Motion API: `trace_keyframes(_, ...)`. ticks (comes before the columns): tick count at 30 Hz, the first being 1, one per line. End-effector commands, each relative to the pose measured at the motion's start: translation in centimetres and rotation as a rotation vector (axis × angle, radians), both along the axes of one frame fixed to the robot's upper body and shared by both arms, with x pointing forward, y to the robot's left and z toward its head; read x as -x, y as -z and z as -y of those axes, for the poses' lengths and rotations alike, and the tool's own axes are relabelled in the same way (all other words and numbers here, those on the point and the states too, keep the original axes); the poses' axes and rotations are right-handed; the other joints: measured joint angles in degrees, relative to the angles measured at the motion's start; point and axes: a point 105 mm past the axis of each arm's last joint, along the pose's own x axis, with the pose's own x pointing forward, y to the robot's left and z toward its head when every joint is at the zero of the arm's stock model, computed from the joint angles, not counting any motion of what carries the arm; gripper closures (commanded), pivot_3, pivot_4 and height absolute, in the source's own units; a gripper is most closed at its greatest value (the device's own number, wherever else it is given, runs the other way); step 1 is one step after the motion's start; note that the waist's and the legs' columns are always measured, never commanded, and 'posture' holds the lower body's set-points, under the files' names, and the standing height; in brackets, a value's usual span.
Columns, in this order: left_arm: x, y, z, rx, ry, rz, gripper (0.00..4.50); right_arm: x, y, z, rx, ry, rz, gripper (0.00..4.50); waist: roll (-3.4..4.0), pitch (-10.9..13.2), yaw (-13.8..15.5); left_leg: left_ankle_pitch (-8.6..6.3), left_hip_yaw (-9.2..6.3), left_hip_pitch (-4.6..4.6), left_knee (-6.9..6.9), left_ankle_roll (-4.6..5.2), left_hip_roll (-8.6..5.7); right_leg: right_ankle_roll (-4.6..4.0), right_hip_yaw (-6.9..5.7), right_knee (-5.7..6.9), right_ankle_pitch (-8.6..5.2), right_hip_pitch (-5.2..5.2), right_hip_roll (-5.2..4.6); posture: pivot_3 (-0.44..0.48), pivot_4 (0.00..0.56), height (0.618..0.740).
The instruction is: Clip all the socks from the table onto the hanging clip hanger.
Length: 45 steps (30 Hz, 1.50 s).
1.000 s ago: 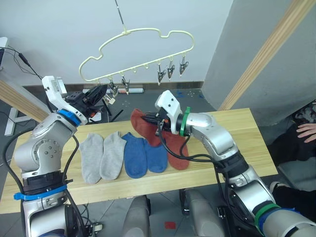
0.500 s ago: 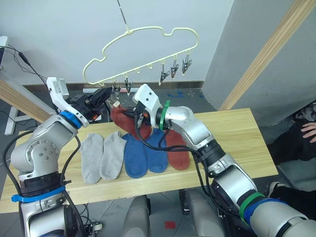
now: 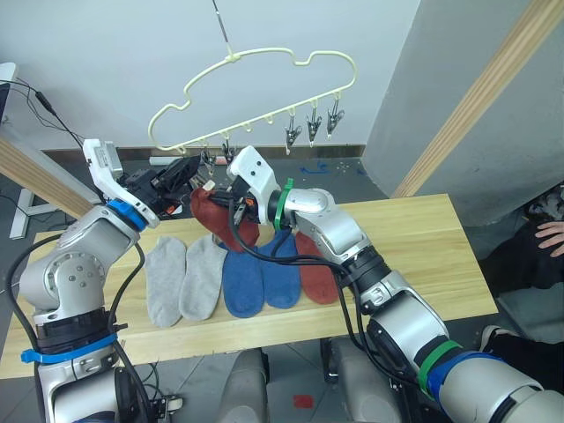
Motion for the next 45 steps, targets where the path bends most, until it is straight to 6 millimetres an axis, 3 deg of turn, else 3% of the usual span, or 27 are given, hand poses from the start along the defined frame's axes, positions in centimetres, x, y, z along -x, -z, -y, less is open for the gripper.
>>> trace_keyframes(1, 0.5, 0.4, 0.1, -0.022, 0.006, -0.018, 4.5, 0.5, -3.3, -0.5, -0.107, -0.019, 0.065, 4.49, 0.0, 0.0, 0.0, 0.0, 0.0, 0.0, 0.0, 0.0, 0.0, 0.0, 0.0, 0.0, 0.0, 0.0, 0.0, 0.014, 0.33, 0.74)
trace_keyframes(4, 0.5, 0.5, 0.1, -0.02, 0.007, -0.023, 4.5, 0.6, -3.5, -0.5, -0.121, -0.022, 0.062, 4.49, 0.0, 0.0, 0.1, 0.0, -0.01, 0.0, 0.0, 0.0, 0.0, 0.0, 0.0, 0.02, 0.0, 0.0, 0.0, 0.014, 0.332, 0.74)
trace_keyframes(7, 0.5, 0.6, 0.2, -0.018, 0.007, -0.025, 3.64, 0.7, -3.7, -0.6, -0.132, -0.025, 0.059, 4.5, 0.0, 0.0, 0.1, 0.0, 0.0, 0.01, 0.01, 0.0, 0.0, 0.0, 0.0, 0.03, 0.0, 0.0, 0.0, 0.012, 0.333, 0.74)
trace_keyframes(29, 1.7, 0.5, 0.0, -0.007, 0.029, -0.047, 3.64, 1.5, -2.8, -1.1, -0.101, -0.052, 0.104, 4.5, 0.0, 0.0, 0.2, 0.0, 0.0, 0.01, 0.01, 0.0, 0.0, 0.0, 0.0, 0.04, 0.0, 0.0, 0.01, 0.021, 0.336, 0.74)
trace_keyframes(36, 1.6, 0.5, 0.1, 0.014, 0.021, -0.049, 3.59, 2.2, -2.5, -1.4, -0.083, -0.082, 0.141, 2.23, 0.0, 0.0, 0.2, 0.0, -0.01, 0.01, 0.01, 0.0, 0.01, 0.0, 0.0, 0.04, 0.0, 0.0, 0.0, 0.024, 0.336, 0.74)
trace_keyframes(45, 0.8, 0.1, -0.4, 0.012, -0.036, -0.014, 3.59, 3.0, -2.0, -0.6, -0.024, -0.117, 0.2, 2.23, 0.0, 0.0, 0.3, 0.0, -0.01, 0.01, 0.02, 0.0, 0.0, 0.0, 0.0, 0.04, 0.0, 0.0, 0.0, 0.022, 0.338, 0.74)
